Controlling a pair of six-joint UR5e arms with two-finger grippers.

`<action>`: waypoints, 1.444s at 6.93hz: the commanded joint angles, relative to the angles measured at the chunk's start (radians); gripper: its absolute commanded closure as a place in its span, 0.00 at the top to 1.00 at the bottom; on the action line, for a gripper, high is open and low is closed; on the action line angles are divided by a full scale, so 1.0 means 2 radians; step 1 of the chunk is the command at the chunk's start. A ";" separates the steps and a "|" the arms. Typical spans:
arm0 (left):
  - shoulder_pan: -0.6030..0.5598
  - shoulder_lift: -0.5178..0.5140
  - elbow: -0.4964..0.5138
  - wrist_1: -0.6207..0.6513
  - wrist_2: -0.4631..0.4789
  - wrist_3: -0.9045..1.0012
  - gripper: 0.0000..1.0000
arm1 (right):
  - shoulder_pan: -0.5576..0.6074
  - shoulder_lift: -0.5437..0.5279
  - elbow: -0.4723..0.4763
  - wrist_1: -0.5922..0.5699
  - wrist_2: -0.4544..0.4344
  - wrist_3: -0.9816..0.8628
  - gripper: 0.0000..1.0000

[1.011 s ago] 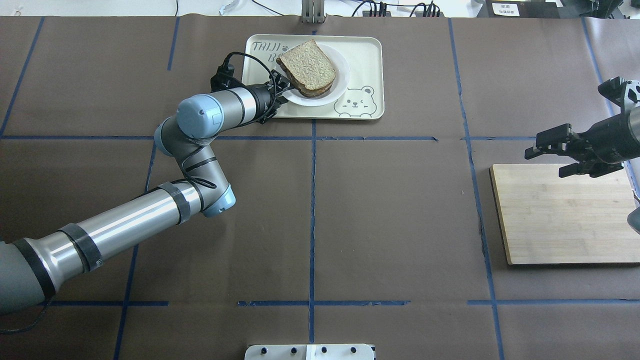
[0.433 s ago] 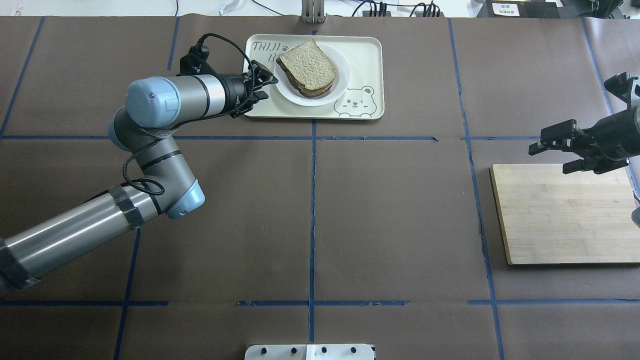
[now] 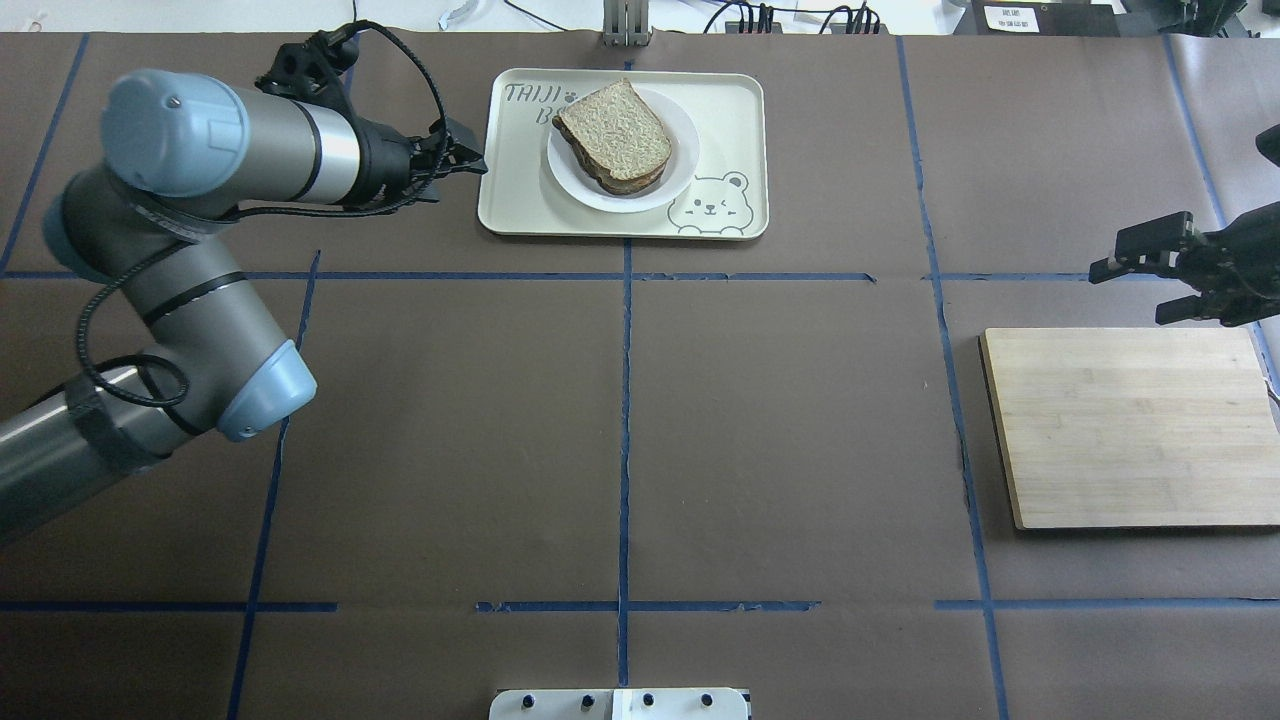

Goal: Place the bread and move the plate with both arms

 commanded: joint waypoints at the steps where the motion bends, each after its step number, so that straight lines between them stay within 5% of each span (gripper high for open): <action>1: -0.037 0.063 -0.130 0.204 -0.012 0.245 0.70 | 0.041 -0.027 -0.001 -0.002 -0.002 -0.059 1.00; 3: -0.102 0.159 -0.161 0.233 -0.030 0.470 0.72 | 0.070 -0.058 -0.002 -0.065 -0.033 -0.220 1.00; 5: -0.250 0.194 -0.096 0.236 -0.193 0.638 0.73 | 0.157 -0.056 -0.002 -0.235 -0.035 -0.494 1.00; 6: -0.305 0.206 -0.047 0.236 -0.228 0.729 0.73 | 0.188 -0.055 -0.004 -0.298 -0.041 -0.592 1.00; 7: -0.331 0.207 0.000 0.252 -0.229 0.778 0.73 | 0.199 -0.056 -0.004 -0.338 -0.044 -0.644 1.00; 9: -0.379 0.202 0.007 0.390 -0.230 0.831 0.73 | 0.199 -0.065 -0.004 -0.354 -0.039 -0.648 1.00; 10: -0.396 0.200 0.008 0.410 -0.230 0.864 0.73 | 0.199 -0.065 -0.004 -0.355 -0.035 -0.647 1.00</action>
